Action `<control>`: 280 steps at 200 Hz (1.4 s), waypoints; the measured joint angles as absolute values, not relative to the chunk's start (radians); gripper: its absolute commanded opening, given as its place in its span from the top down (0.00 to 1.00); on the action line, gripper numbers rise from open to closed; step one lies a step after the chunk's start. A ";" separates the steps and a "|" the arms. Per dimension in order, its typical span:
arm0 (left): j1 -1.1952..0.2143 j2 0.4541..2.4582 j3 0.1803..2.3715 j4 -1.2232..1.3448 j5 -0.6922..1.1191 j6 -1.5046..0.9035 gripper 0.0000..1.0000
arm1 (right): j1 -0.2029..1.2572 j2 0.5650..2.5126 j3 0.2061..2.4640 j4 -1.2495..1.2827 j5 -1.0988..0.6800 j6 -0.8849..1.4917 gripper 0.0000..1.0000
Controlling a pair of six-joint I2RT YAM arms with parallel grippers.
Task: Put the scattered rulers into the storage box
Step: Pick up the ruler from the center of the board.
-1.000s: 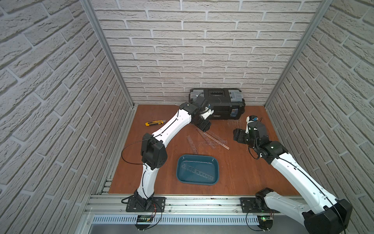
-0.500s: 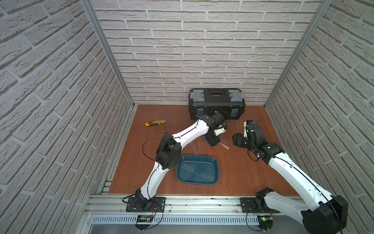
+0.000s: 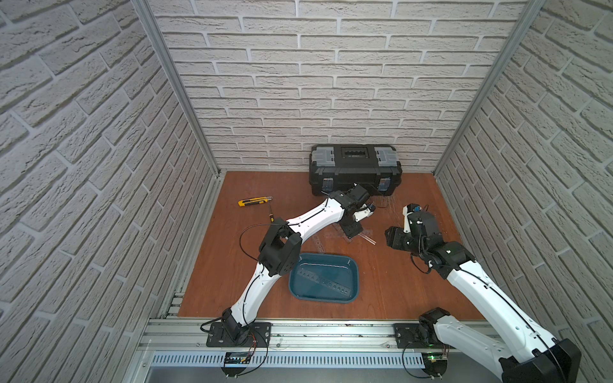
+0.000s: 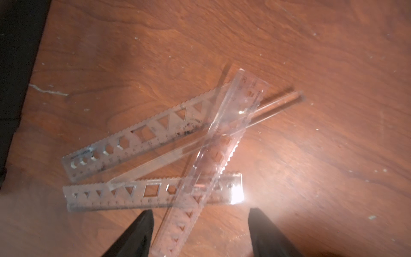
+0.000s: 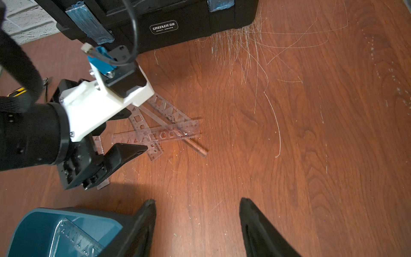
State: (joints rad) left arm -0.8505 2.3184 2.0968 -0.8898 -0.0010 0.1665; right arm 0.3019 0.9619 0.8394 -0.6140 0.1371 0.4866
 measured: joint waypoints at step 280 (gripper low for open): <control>-0.860 2.463 2.172 -0.892 0.000 0.232 0.31 | 0.302 0.958 0.821 -0.637 0.133 0.502 0.35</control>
State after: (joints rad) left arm -0.8600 2.4626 2.1723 -0.8925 0.0002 0.2317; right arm 0.3019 0.9581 0.8207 -0.6373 0.1329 0.5022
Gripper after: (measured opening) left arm 0.702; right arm 0.654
